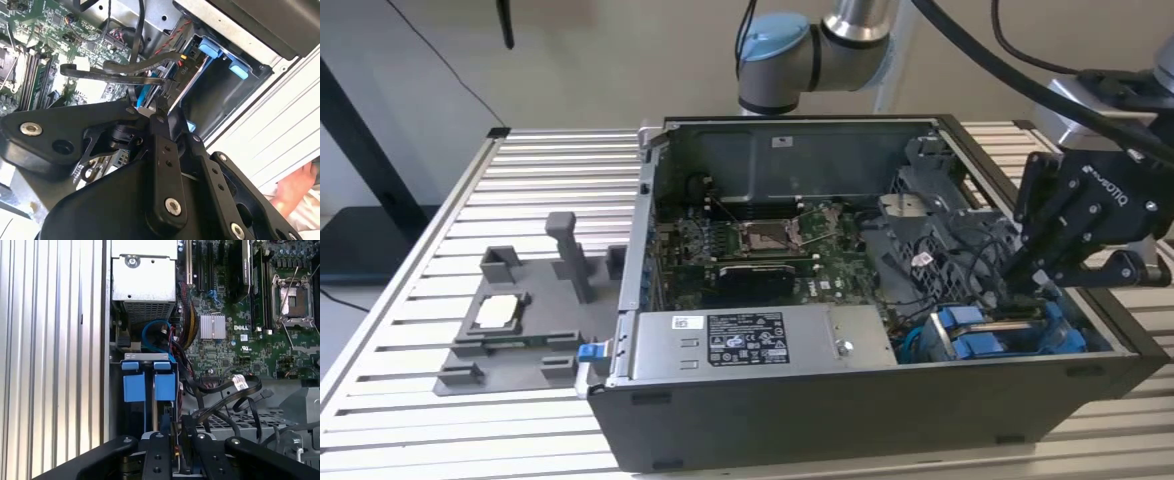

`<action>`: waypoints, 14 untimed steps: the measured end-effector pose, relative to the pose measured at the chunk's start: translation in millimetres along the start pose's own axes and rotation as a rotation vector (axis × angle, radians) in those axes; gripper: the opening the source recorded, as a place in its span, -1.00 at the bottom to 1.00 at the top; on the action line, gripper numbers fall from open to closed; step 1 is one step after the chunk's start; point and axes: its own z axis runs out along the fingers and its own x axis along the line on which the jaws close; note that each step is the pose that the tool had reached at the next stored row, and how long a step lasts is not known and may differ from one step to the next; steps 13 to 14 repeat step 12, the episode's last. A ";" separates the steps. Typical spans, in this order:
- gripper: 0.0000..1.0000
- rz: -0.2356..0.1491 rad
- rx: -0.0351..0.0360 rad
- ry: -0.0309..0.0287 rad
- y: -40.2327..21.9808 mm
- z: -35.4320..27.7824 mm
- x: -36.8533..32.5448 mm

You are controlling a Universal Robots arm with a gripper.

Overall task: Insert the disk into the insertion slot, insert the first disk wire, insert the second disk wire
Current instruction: 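Insert the second disk wire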

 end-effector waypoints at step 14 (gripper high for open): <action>-0.52 0.000 0.0017 0.0003 0.1 -0.3 0.0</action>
